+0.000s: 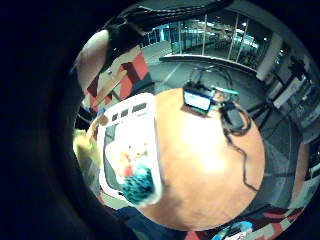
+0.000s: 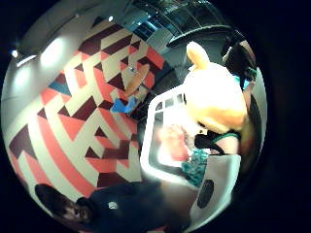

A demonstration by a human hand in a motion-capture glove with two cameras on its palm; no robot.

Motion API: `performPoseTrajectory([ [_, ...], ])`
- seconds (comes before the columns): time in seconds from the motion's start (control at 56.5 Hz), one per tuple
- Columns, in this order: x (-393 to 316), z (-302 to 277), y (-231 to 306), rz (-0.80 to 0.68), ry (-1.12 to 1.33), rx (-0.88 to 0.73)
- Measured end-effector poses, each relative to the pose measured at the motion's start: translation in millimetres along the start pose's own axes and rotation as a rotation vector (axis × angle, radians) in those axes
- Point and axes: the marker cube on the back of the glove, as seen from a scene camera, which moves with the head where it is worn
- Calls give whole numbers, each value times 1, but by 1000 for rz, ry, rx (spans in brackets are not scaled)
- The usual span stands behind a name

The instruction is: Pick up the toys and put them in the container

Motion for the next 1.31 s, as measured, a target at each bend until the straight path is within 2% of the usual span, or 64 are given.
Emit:
performPoseTrajectory([
  [0.265,-74,77,-19,-101,-134,-81],
  [0.513,-104,127,-23,-171,-38,-188],
  [1.167,-103,133,-30,-140,42,-224],
  [1.309,-101,134,-29,-97,10,-298],
])
